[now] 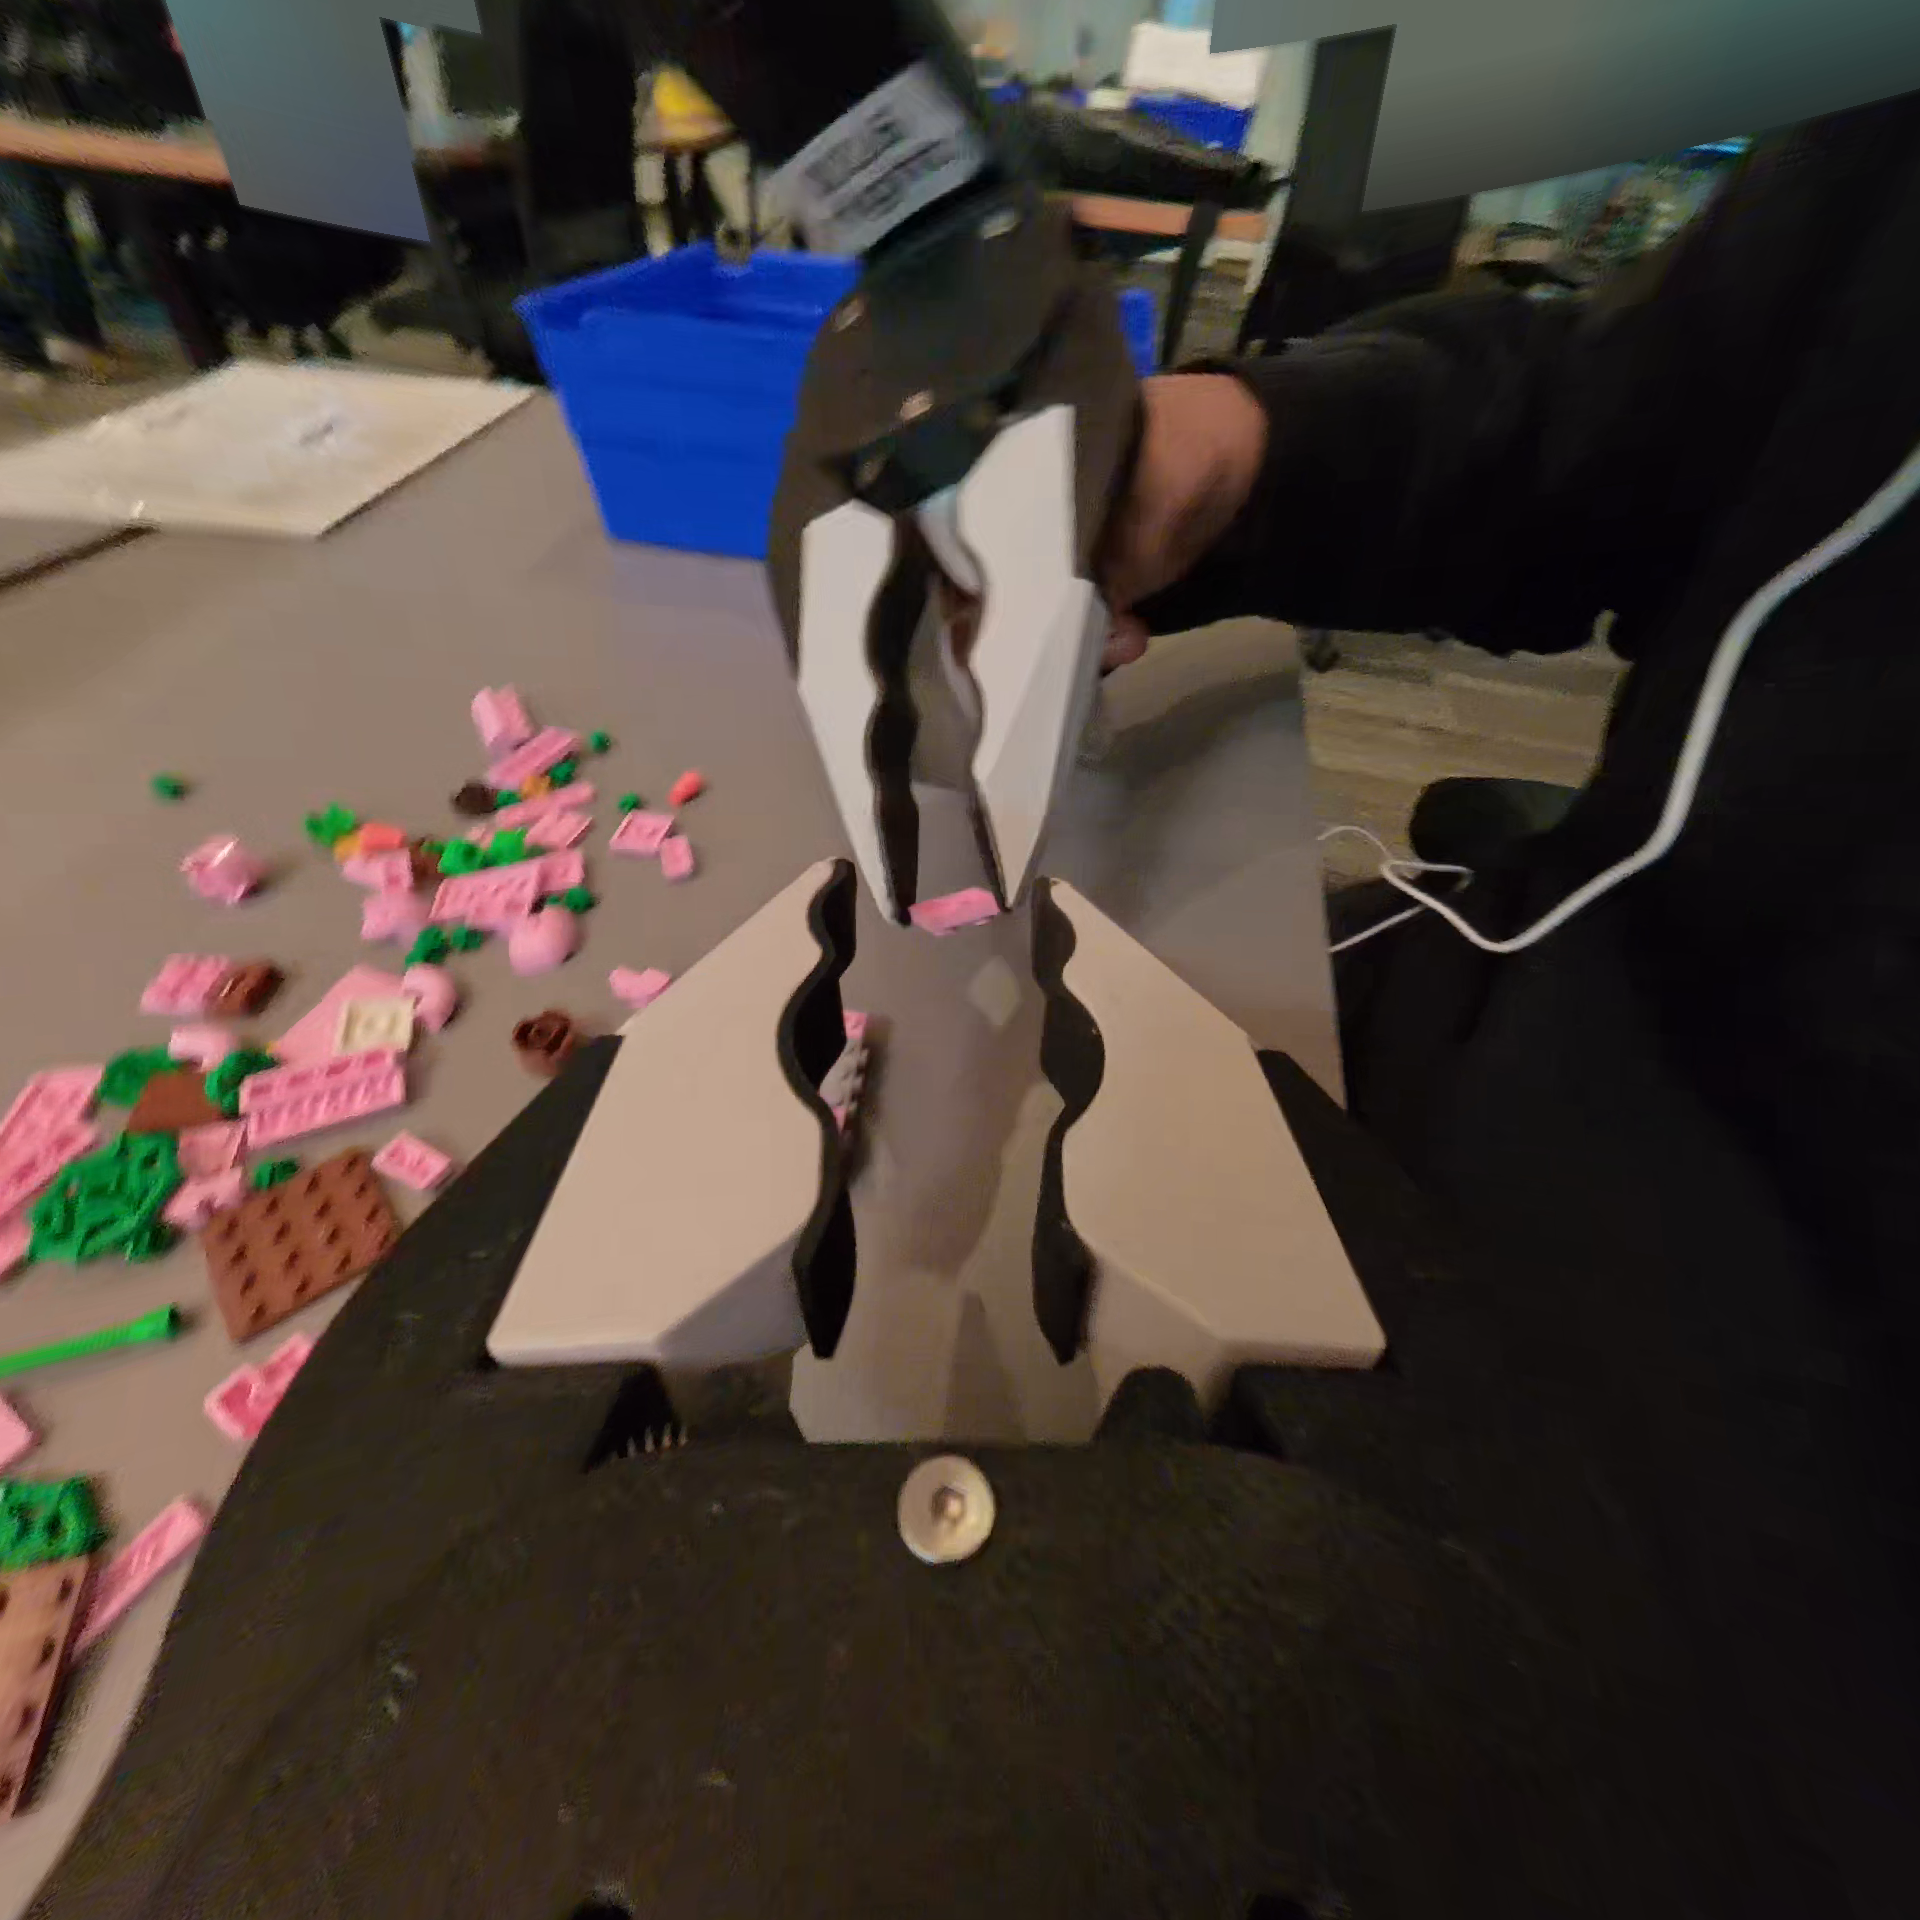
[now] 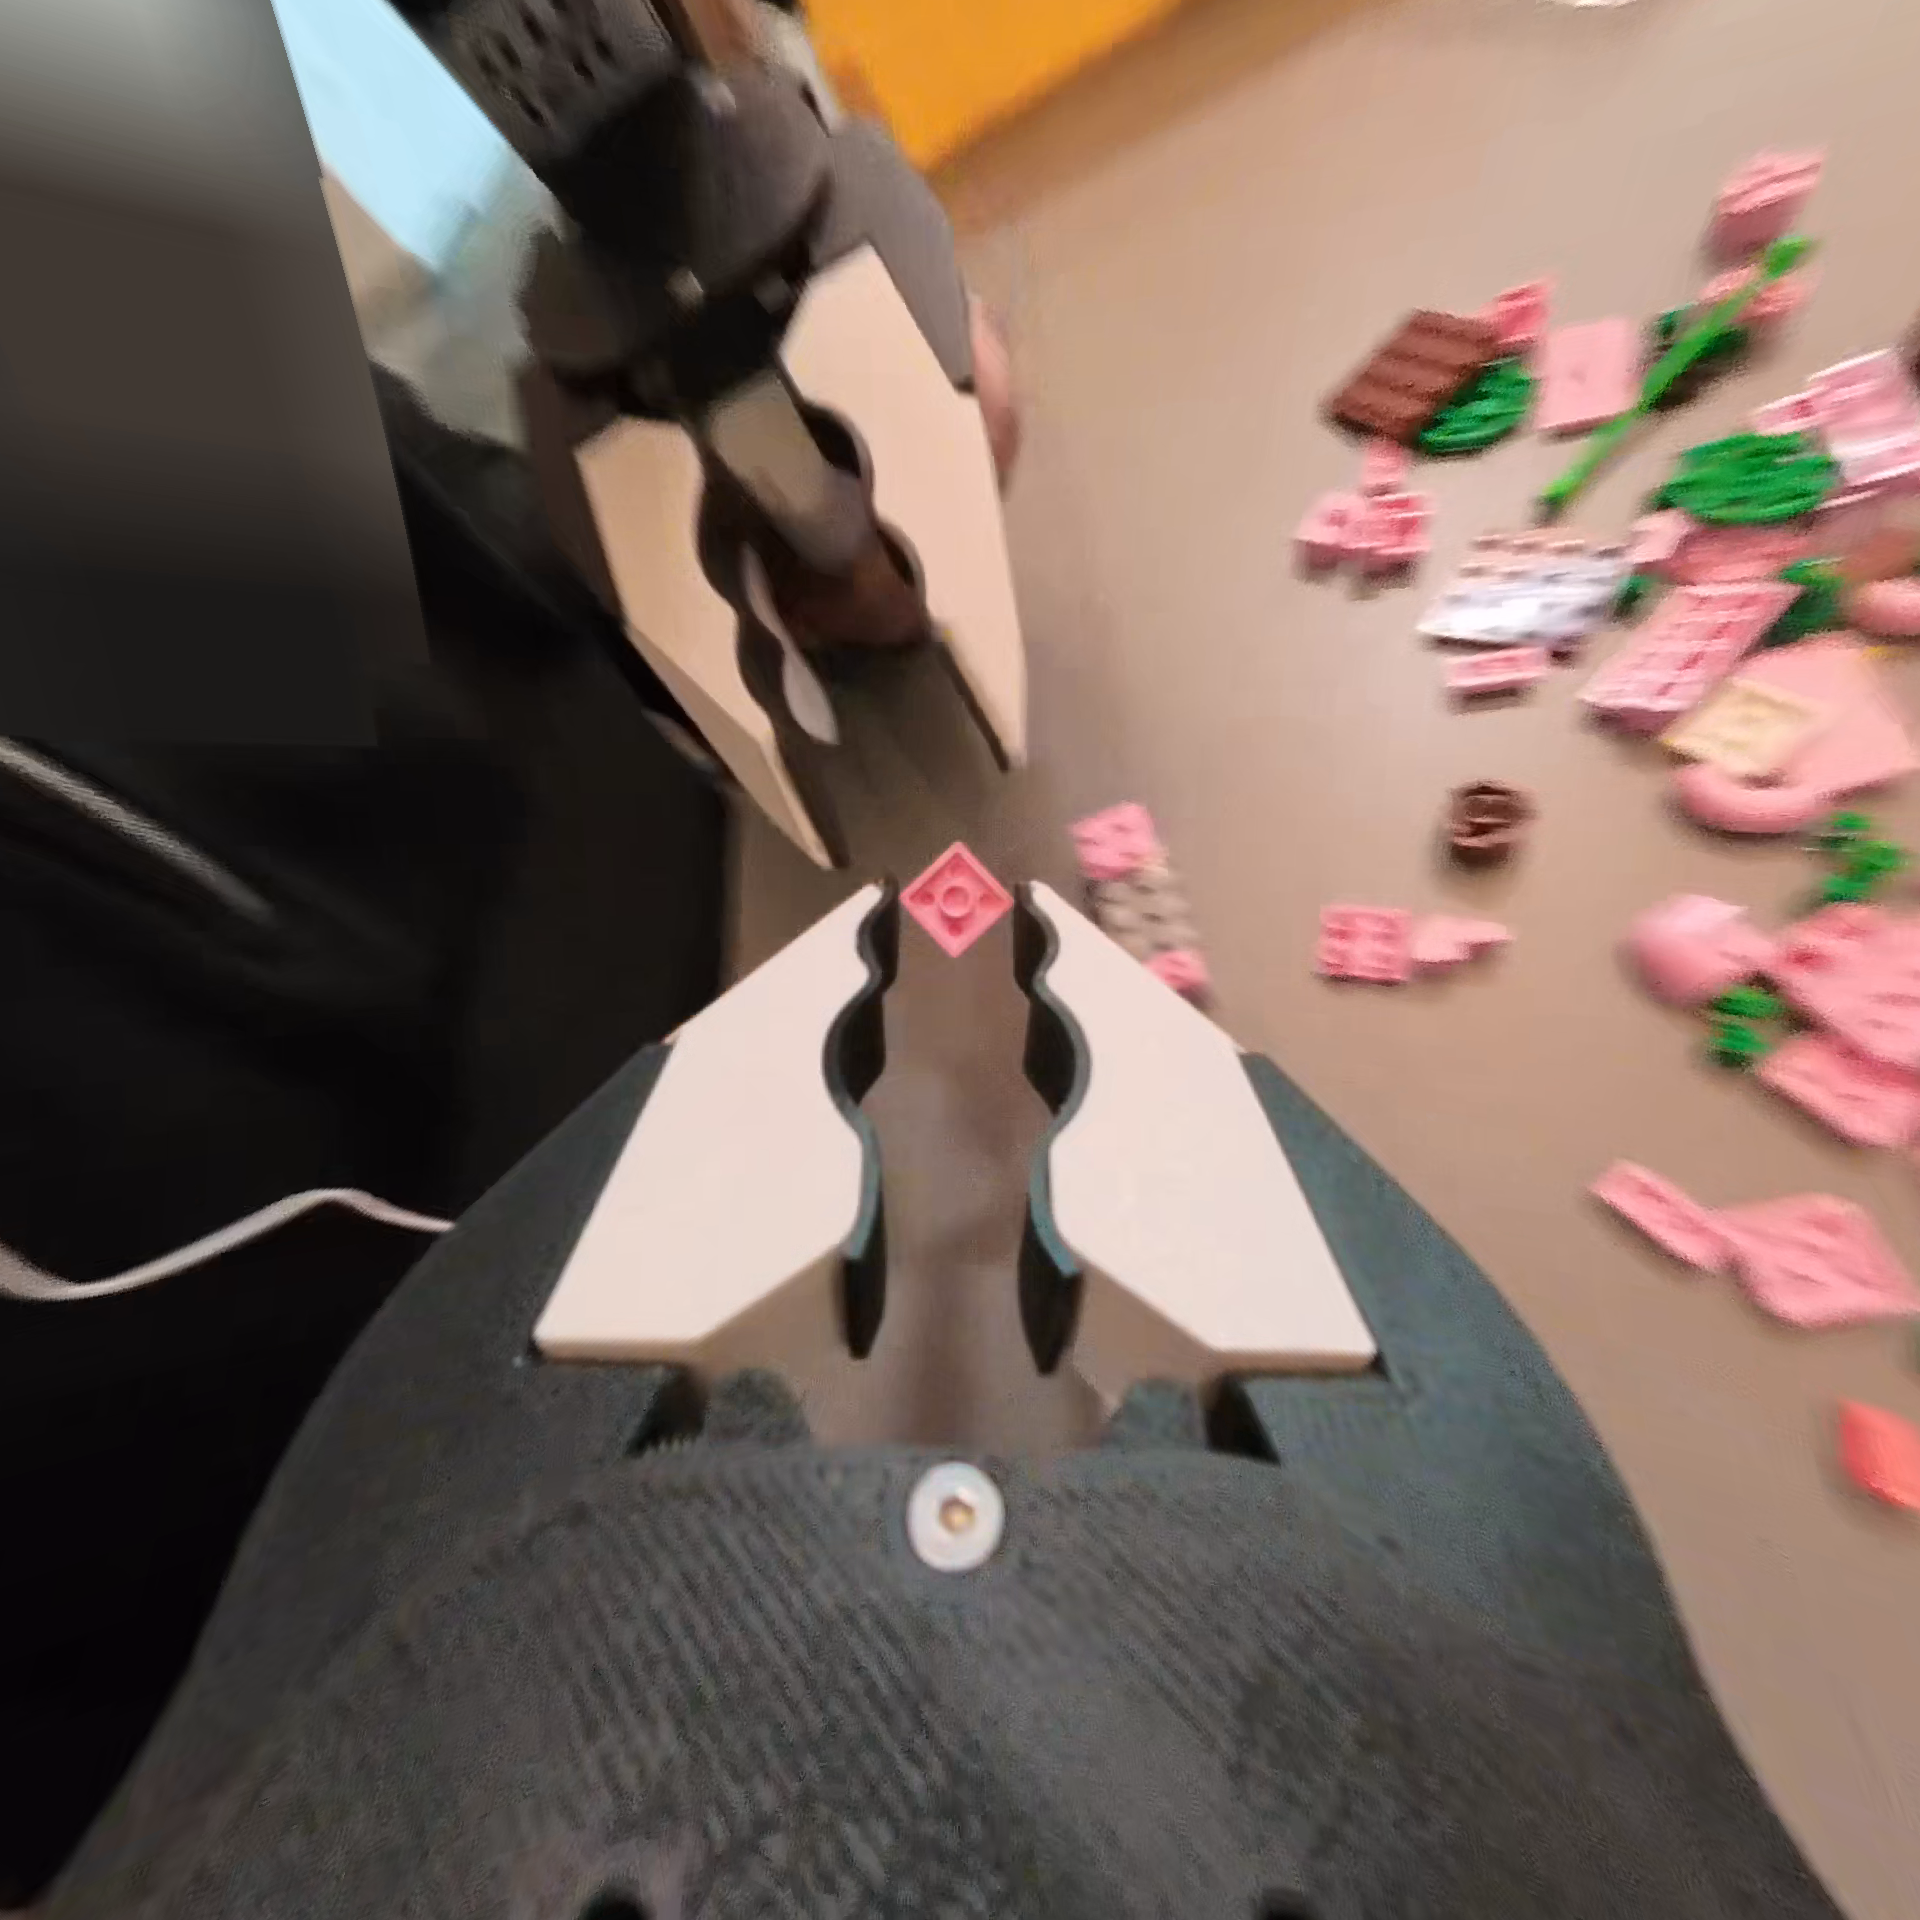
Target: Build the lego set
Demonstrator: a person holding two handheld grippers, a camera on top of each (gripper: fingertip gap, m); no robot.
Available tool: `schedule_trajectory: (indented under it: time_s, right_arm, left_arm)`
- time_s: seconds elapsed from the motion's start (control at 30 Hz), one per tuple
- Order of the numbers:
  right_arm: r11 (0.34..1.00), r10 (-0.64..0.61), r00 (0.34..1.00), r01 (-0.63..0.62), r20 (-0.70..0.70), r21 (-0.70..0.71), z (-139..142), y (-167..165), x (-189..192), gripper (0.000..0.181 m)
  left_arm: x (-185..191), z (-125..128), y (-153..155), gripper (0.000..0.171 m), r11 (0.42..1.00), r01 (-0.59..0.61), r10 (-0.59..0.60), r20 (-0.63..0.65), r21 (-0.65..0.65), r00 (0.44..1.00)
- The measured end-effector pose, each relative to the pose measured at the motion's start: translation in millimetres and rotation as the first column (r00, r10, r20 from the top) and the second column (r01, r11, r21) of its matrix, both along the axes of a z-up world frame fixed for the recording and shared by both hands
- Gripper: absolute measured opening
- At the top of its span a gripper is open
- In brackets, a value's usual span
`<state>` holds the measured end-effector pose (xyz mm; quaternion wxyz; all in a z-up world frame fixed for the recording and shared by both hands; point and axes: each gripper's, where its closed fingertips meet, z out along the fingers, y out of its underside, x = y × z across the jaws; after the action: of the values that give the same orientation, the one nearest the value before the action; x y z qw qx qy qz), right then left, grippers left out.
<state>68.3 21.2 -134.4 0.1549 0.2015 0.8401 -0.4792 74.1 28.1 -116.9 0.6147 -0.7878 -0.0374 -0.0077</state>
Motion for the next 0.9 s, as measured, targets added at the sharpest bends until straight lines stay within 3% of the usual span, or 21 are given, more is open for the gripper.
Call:
schedule_trajectory:
  time_s: [0.1, 0.17, 0.37, 0.47, 0.57, 0.63, 0.7, 0.77, 0.8, 0.9]
  right_arm:
    - [0.983, 0.066, 0.967, -0.021, 0.246, -0.184, 21.0, -6.6, 15.7, 0.020]
    - [0.975, 0.083, 0.936, -0.006, 0.342, -0.220, 23.8, -6.7, 19.8, 0.020]
    - [0.980, 0.054, 0.919, 0.026, 0.390, -0.197, 16.9, -7.1, 23.7, 0.020]
    - [0.973, -0.047, 0.965, 0.103, 0.257, -0.207, 22.3, -3.5, 7.2, 0.014]
    - [0.969, -0.218, 0.967, 0.198, -0.135, -0.145, 28.7, 7.6, -16.9, 0.032]
    - [0.963, -0.238, 0.838, 0.271, -0.491, -0.003, 27.7, 16.4, -29.4, 0.042]
    - [0.895, -0.104, 0.599, 0.405, -0.794, 0.188, 23.9, 25.4, -44.3, 0.051]
    - [0.848, 0.069, 0.403, 0.458, -0.913, 0.267, 25.5, 15.2, -45.6, 0.050]
    - [0.857, 0.104, 0.361, 0.441, -0.927, 0.267, 25.7, 3.9, -41.4, 0.048]
    - [0.900, 0.092, 0.339, 0.374, -0.936, 0.224, 30.3, -19.9, -35.3, 0.043]
  left_arm:
    - [17.5, 1.3, 2.8, 0.028, 0.998, 0.061, -0.061, -0.082, -0.001, 0.995]
    - [22.0, 3.4, 2.8, 0.019, 0.998, 0.062, -0.061, -0.143, 0.004, 0.988]
    - [25.1, -0.8, 3.1, 0.004, 0.997, 0.071, -0.072, -0.144, -0.018, 0.987]
    - [10.7, 1.4, 1.8, 0.003, 1.000, 0.017, -0.018, 0.027, 0.019, 0.999]
    - [-10.6, 8.2, -3.4, 0.003, 0.991, -0.058, 0.012, 0.355, 0.119, 0.935]
    - [-31.4, 16.8, -11.9, 0.002, 0.959, -0.171, 0.015, 0.561, 0.227, 0.828]
    - [-47.9, 19.6, -21.8, 0.002, 0.920, -0.270, 0.003, 0.686, 0.283, 0.728]
    - [-52.0, 19.9, -25.0, 0.002, 0.904, -0.296, -0.037, 0.748, 0.308, 0.663]
    - [-51.8, 20.7, -25.1, 0.002, 0.898, -0.300, -0.062, 0.770, 0.321, 0.636]
    - [-49.3, 22.0, -23.7, 0.001, 0.885, -0.305, -0.123, 0.808, 0.352, 0.576]
